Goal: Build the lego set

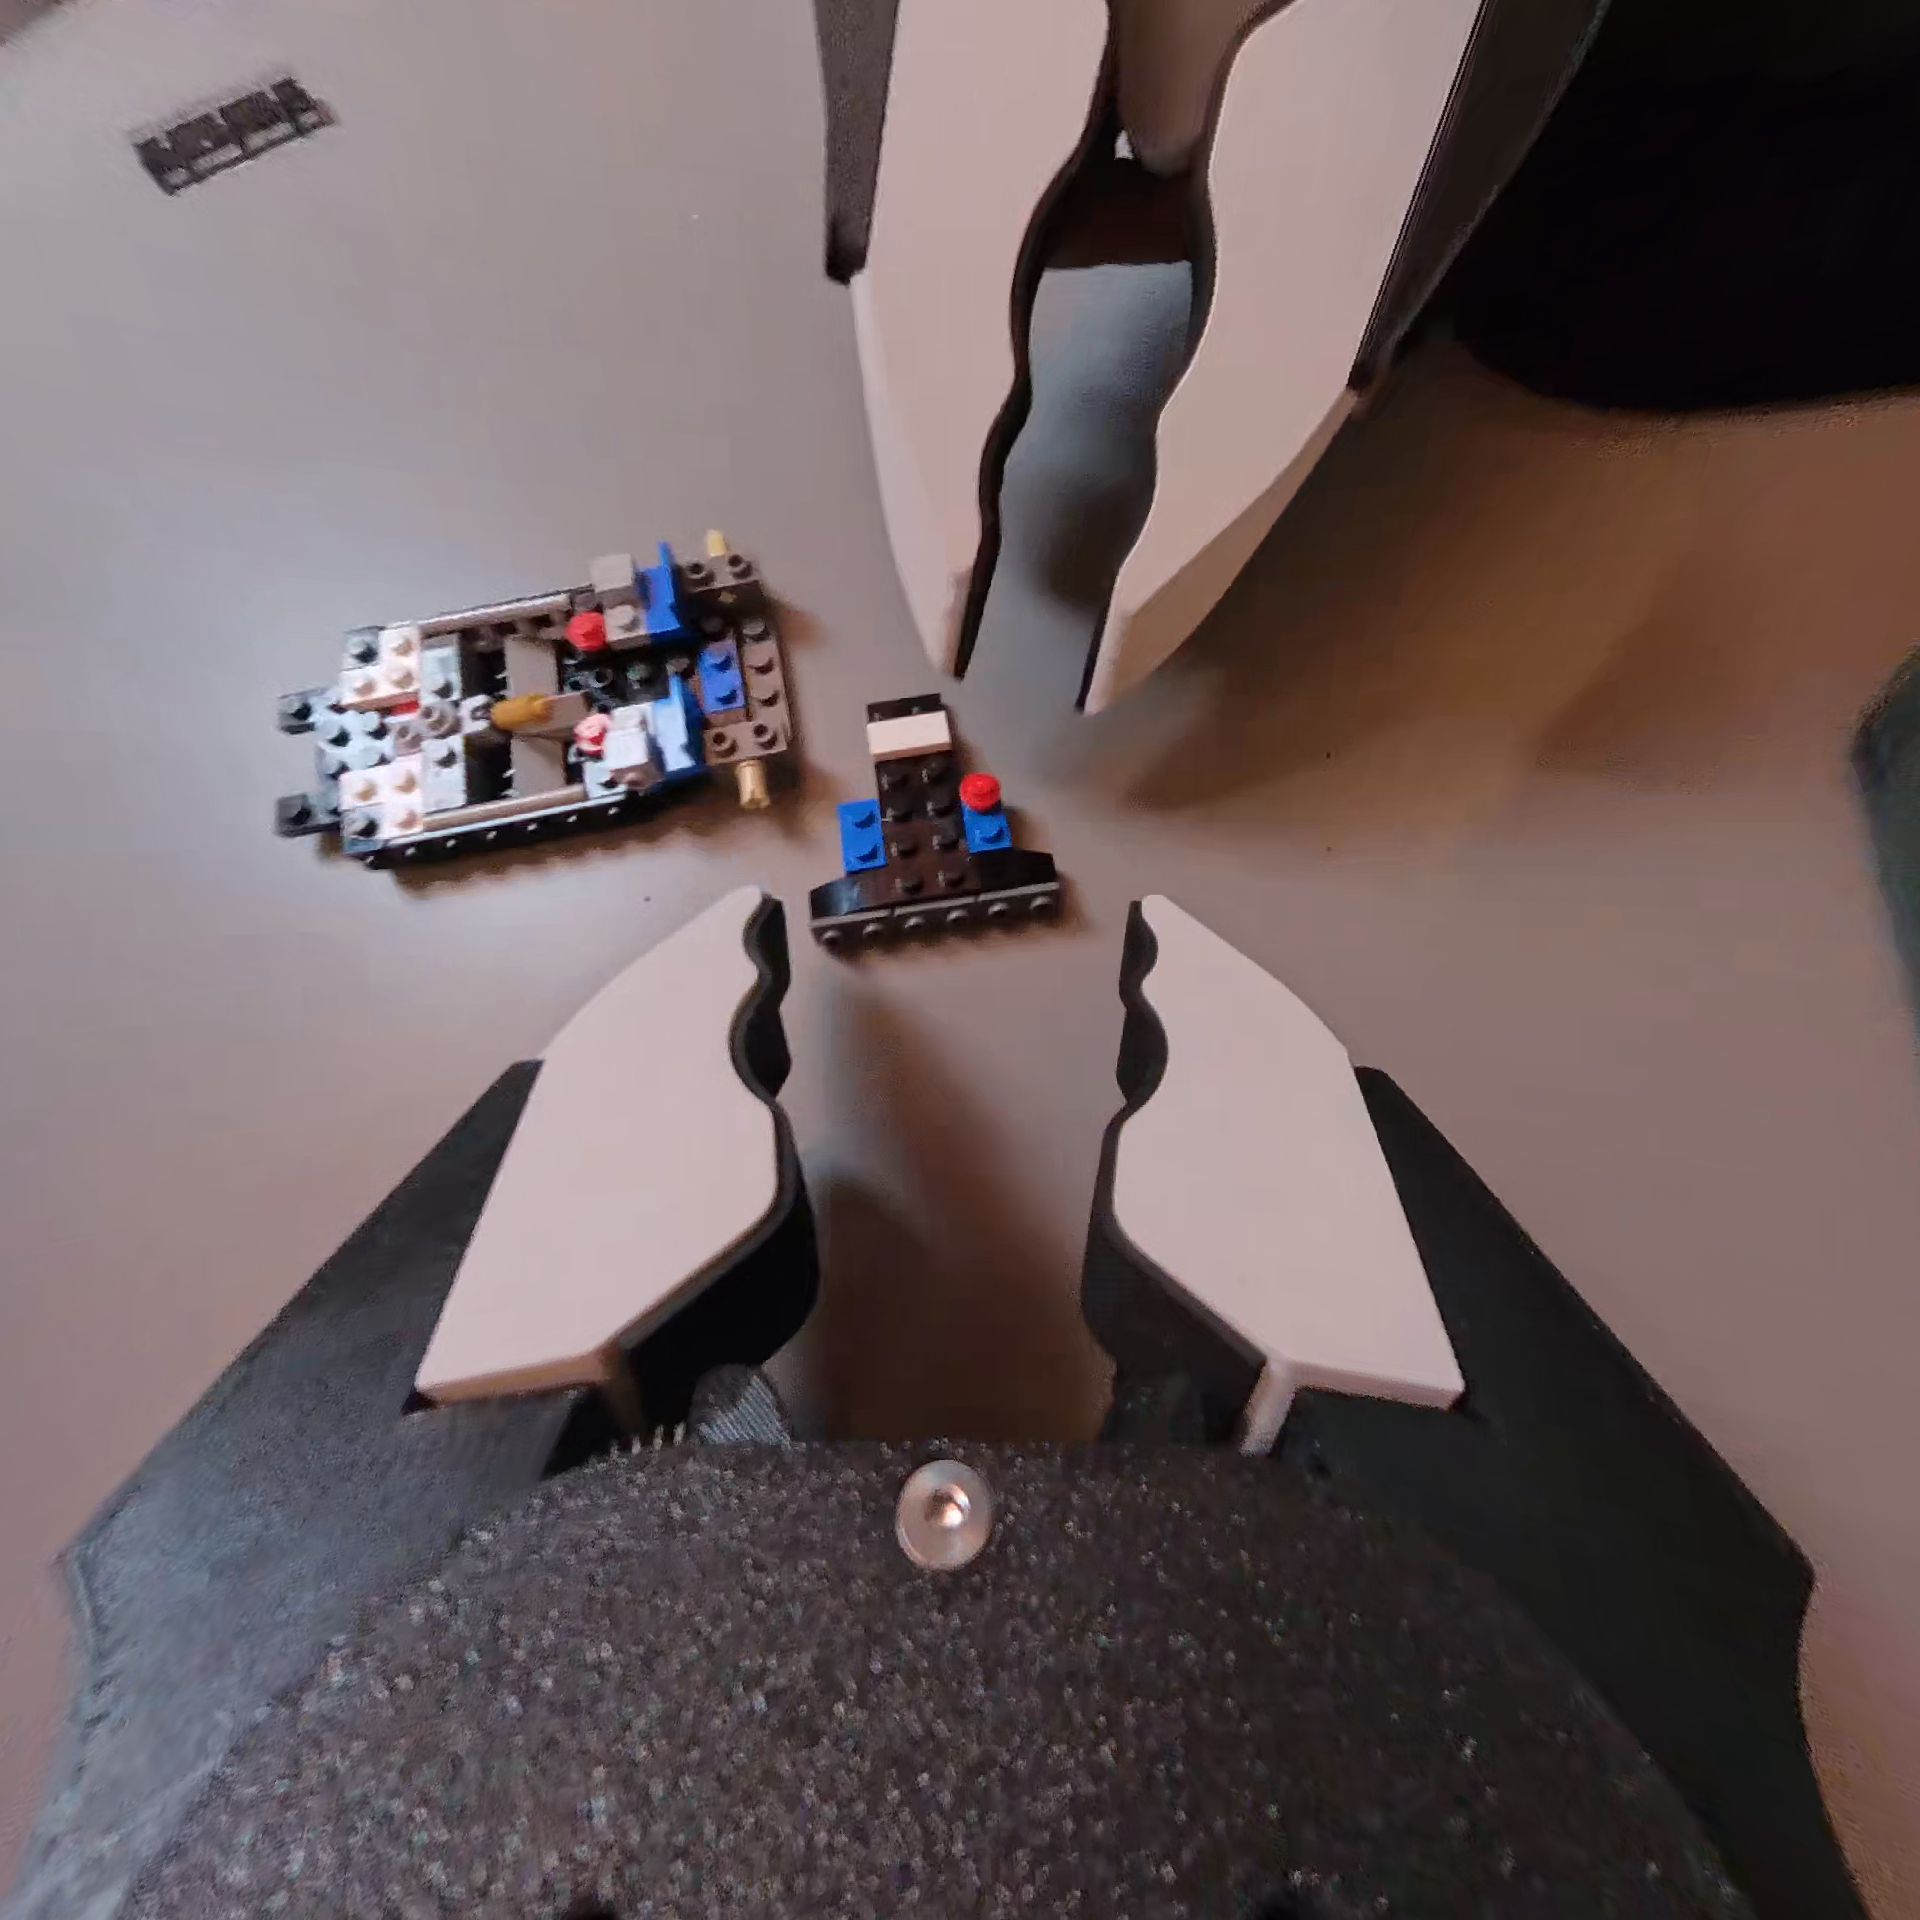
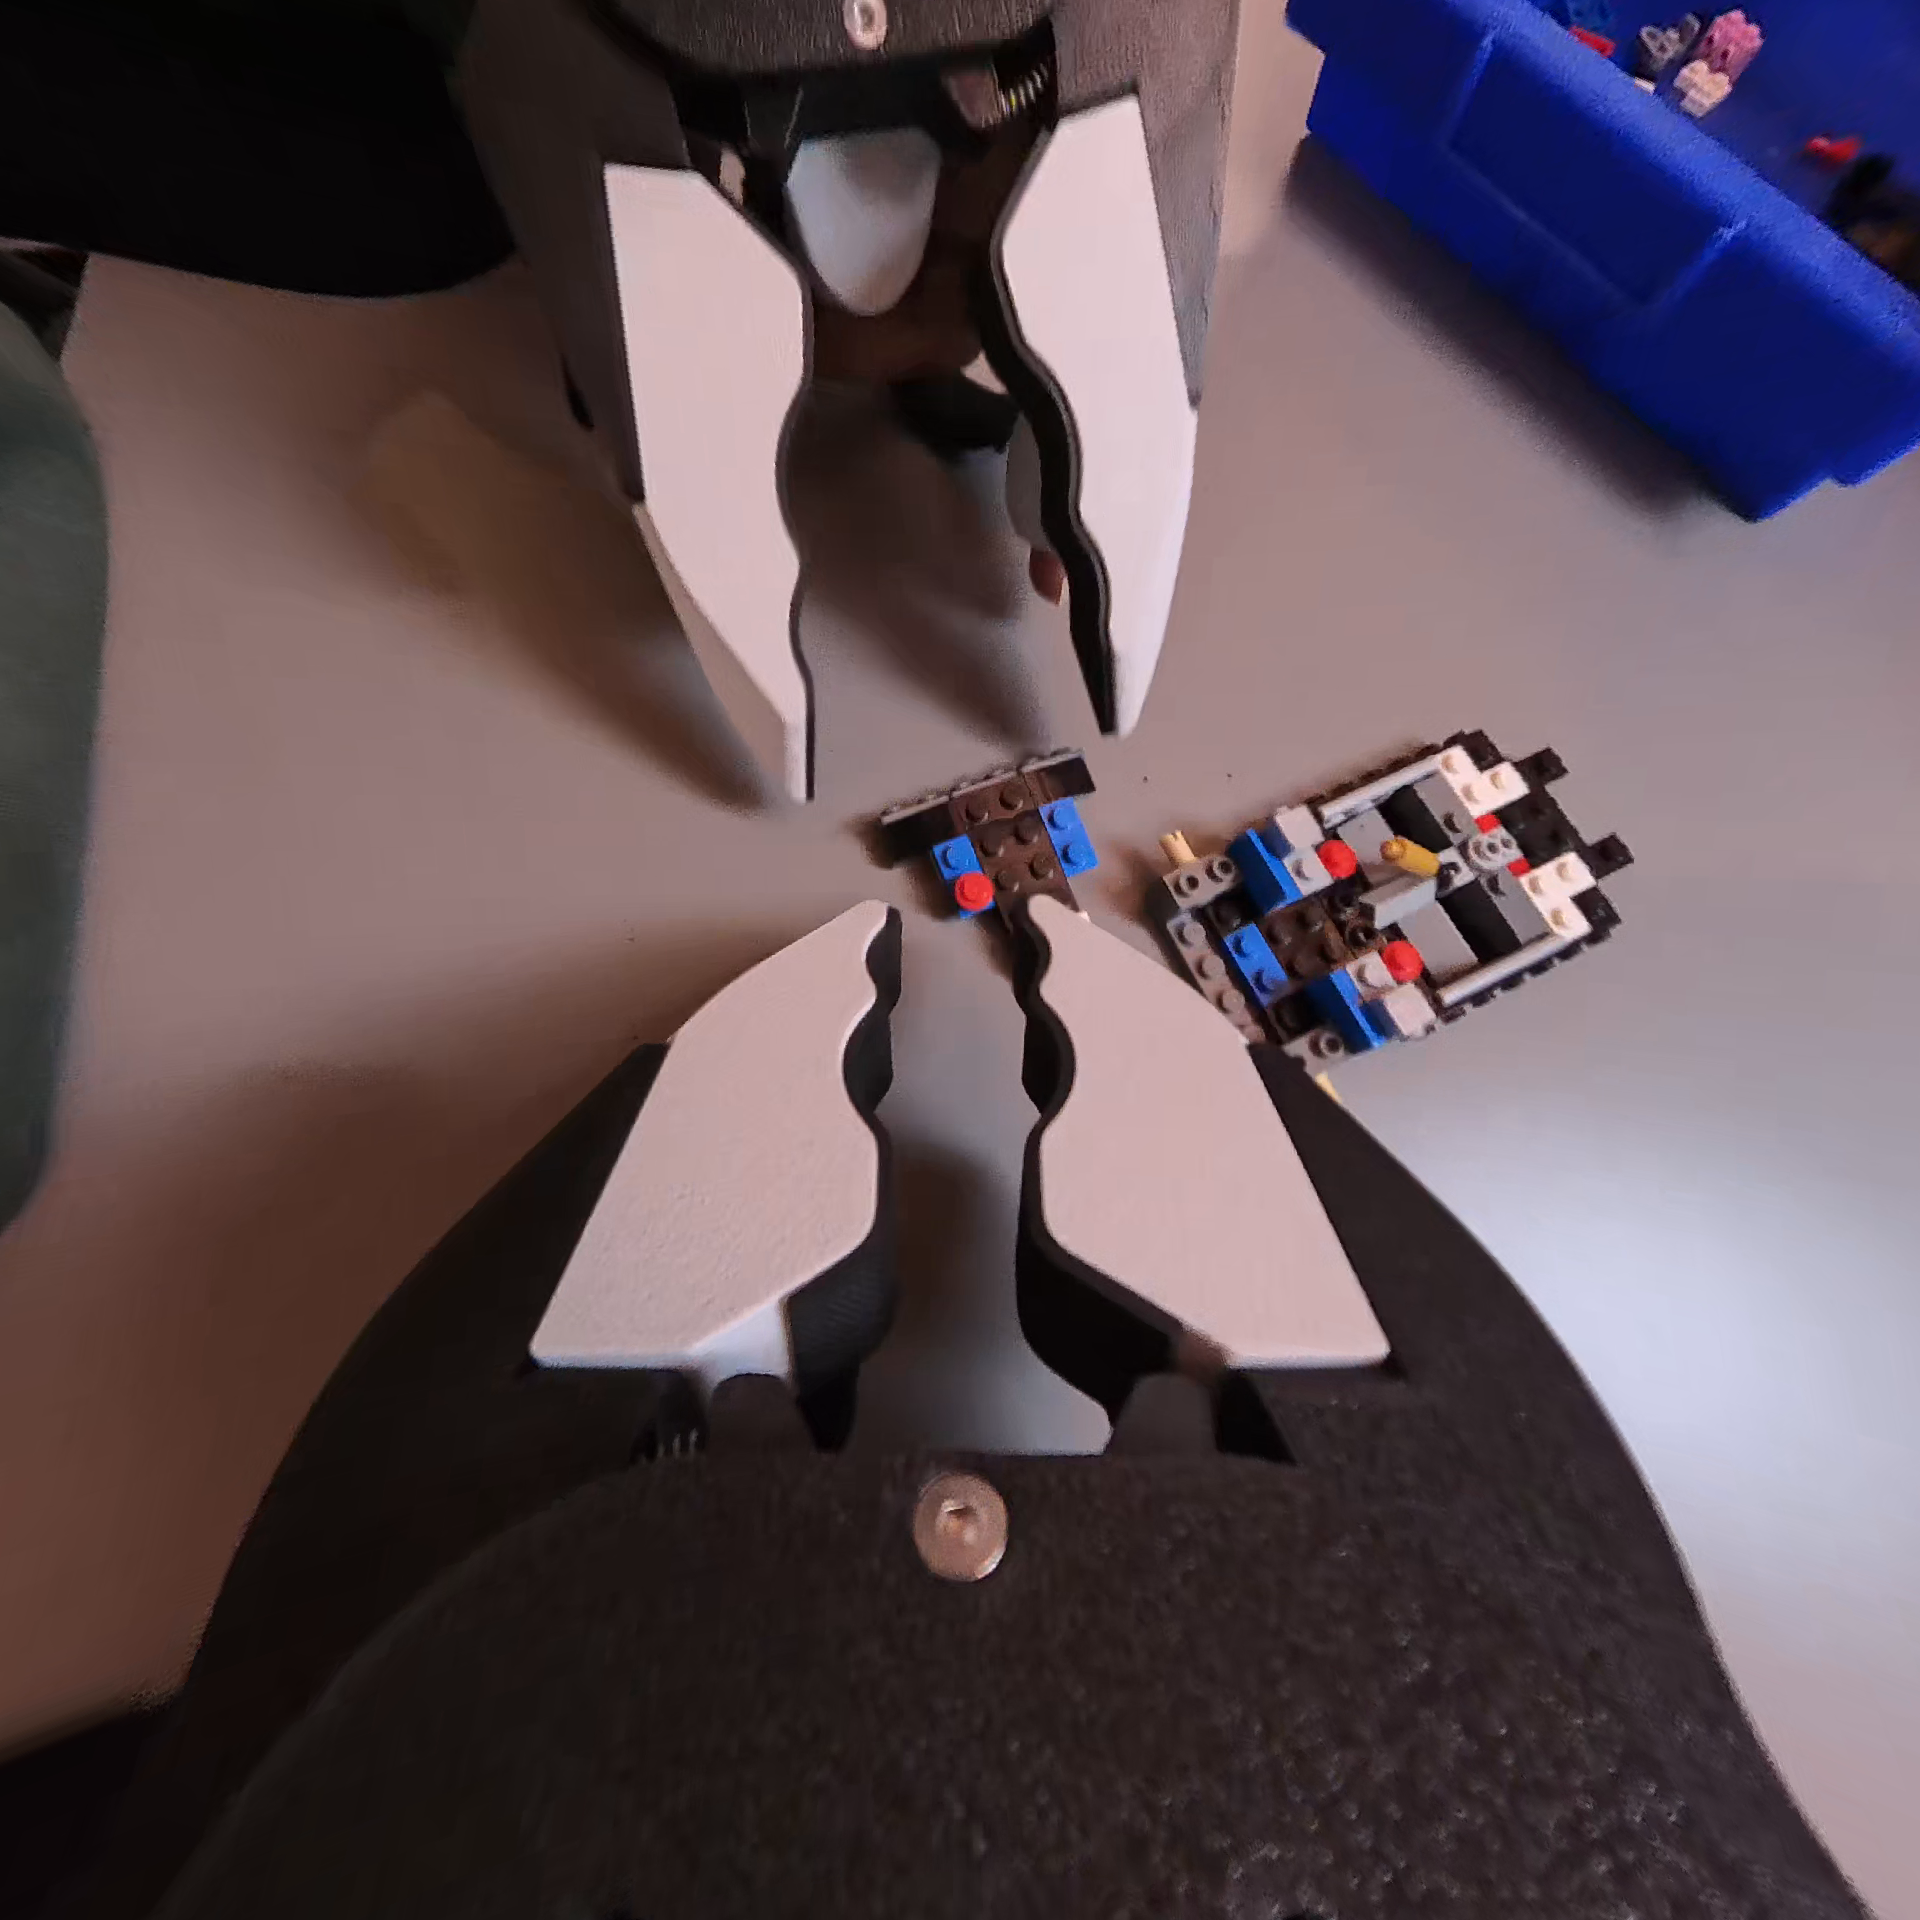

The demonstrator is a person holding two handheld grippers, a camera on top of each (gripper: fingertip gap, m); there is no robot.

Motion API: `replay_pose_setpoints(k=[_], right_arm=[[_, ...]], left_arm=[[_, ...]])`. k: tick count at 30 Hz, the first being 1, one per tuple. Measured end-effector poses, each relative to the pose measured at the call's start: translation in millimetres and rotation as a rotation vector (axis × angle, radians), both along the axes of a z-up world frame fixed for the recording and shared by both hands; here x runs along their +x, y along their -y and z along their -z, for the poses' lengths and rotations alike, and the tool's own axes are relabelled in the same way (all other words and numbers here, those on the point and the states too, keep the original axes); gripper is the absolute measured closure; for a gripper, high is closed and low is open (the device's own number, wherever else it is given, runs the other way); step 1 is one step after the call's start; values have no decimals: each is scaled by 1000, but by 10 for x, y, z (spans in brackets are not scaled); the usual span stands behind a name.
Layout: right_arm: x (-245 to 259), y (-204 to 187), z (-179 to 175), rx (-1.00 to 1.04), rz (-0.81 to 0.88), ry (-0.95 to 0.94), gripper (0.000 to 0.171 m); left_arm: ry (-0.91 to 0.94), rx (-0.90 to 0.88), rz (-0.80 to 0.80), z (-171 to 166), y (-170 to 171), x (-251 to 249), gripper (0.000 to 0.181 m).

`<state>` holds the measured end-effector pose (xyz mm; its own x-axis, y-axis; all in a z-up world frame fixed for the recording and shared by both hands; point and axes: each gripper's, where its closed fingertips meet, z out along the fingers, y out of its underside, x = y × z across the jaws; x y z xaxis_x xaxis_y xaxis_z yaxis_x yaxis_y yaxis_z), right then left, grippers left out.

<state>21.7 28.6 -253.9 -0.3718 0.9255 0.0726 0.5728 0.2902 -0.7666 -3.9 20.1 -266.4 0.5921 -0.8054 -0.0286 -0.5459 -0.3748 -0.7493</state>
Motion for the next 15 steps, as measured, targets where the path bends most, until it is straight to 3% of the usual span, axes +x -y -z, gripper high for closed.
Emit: replay_pose_setpoints(k=[5, 9, 15], right_arm=[[-83, 8, 103, 41, -4, 19, 155], [-107, 24, 154, 26, -6, 38, 159], [-125, 16, 163, -5, 17, 63, 163]], left_arm=[[-21, 1, -15, 84, -87, 97, 120], [-40, 32, -10, 104, -108, 118, 138], [-43, 59, 16, 98, -92, 117, 139]])
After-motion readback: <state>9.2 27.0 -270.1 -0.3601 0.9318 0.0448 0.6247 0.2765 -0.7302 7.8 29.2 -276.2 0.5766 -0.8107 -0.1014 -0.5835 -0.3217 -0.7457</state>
